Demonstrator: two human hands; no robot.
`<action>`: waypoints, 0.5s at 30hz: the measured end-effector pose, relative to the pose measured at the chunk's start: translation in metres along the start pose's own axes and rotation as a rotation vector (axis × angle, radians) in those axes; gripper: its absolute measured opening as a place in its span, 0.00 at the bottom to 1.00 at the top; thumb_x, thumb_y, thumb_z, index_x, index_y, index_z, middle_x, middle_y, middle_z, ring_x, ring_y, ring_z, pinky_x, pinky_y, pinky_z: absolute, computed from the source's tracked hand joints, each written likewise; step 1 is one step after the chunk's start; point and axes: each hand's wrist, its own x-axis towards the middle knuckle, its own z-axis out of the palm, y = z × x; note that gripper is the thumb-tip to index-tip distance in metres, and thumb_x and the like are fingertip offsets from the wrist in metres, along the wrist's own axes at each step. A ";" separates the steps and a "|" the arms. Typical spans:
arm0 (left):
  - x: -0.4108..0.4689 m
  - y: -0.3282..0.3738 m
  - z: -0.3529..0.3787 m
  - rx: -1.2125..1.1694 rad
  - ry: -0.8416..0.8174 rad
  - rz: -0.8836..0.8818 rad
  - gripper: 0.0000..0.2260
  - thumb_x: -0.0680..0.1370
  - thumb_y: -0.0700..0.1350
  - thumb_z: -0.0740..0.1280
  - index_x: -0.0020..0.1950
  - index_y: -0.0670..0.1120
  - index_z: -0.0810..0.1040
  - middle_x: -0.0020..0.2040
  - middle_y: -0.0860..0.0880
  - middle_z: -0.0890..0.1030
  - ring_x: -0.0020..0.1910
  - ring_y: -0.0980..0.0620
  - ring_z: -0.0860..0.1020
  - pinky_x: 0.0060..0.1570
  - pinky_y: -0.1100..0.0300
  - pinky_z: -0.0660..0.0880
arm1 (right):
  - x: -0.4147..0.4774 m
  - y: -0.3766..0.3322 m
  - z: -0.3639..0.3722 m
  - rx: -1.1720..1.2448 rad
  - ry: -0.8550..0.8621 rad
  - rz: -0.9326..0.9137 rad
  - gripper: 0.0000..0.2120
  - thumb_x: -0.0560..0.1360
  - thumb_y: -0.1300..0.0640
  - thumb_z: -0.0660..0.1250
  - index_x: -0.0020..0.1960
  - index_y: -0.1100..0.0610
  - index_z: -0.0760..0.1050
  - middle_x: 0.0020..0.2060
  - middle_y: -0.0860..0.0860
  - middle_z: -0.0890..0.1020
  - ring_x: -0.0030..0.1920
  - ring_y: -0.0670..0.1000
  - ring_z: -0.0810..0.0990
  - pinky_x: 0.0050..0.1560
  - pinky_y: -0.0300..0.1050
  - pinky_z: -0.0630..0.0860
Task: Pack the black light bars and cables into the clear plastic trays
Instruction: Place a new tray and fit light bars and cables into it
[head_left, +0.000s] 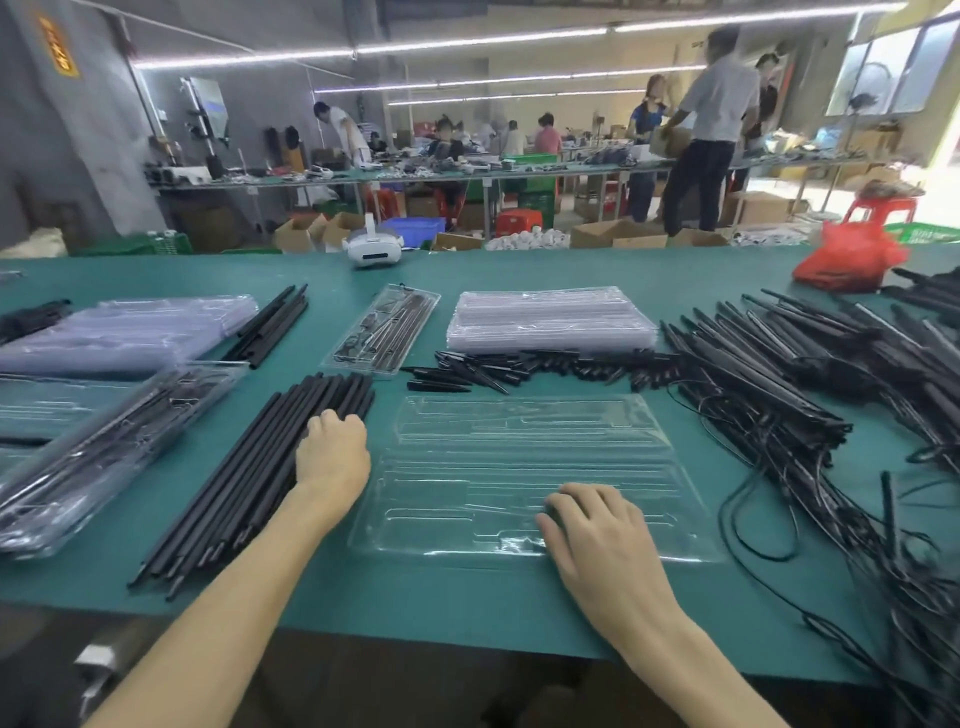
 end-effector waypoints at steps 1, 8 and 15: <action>0.000 0.000 0.001 0.028 -0.007 -0.012 0.06 0.80 0.37 0.62 0.57 0.40 0.73 0.59 0.39 0.73 0.61 0.40 0.72 0.49 0.52 0.73 | -0.001 0.000 -0.001 -0.005 -0.004 -0.004 0.13 0.81 0.46 0.61 0.53 0.52 0.81 0.52 0.46 0.81 0.54 0.52 0.78 0.56 0.50 0.76; -0.001 0.002 -0.004 0.204 -0.027 0.005 0.13 0.77 0.33 0.64 0.61 0.40 0.71 0.60 0.39 0.76 0.57 0.41 0.78 0.47 0.55 0.75 | -0.002 -0.002 -0.001 -0.025 -0.047 0.034 0.18 0.82 0.42 0.54 0.54 0.54 0.76 0.48 0.47 0.79 0.52 0.53 0.77 0.54 0.48 0.75; 0.003 -0.002 -0.009 0.223 -0.076 0.045 0.05 0.79 0.35 0.64 0.53 0.41 0.74 0.57 0.39 0.78 0.53 0.41 0.77 0.44 0.54 0.72 | -0.004 -0.002 -0.001 -0.039 -0.061 0.040 0.18 0.83 0.44 0.53 0.55 0.53 0.76 0.50 0.47 0.79 0.53 0.52 0.76 0.55 0.48 0.74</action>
